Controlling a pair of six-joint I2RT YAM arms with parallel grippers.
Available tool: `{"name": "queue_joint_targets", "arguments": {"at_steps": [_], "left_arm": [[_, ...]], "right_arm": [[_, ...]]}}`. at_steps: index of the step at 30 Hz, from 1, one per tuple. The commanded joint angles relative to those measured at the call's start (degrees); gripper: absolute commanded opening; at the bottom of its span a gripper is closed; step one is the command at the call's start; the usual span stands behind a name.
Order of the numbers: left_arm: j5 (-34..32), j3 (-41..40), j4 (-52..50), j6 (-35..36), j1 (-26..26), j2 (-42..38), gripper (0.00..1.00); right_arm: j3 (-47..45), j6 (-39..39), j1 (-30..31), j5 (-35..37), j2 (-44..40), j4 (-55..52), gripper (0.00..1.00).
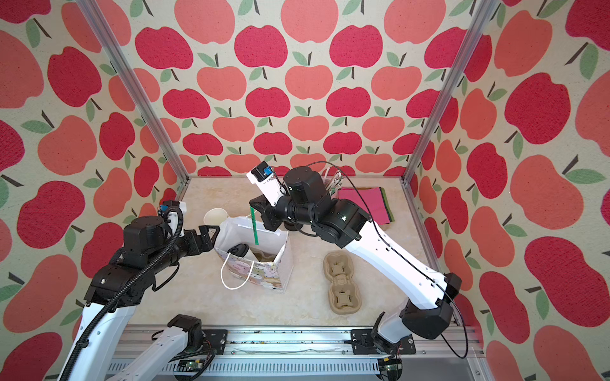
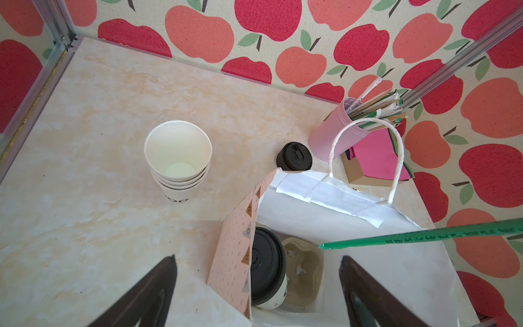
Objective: Pack a coffee takeout order
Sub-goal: Place the straw in the takeout bag.
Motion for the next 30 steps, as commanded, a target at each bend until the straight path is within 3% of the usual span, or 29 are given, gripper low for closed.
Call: {"name": "queue_joint_targets", "arguments": {"at_steps": [1, 18, 30], "left_arm": [[-0.3, -0.7, 1.3, -0.7, 0.3, -0.1, 0.92], [0.3, -1.7, 2.0, -1.7, 0.3, -0.3, 0.93], [0.6, -2.5, 2.6, -2.1, 0.3, -0.4, 0.93]], "right_arm": [[-3.1, 0.2, 0.3, -0.3, 0.4, 3.6, 0.0], [-15.9, 1.7, 0.4, -2.7, 5.9, 12.9, 0.0], [-19.1, 0.7, 1.2, -1.1, 10.5, 12.7, 0.02]]}}
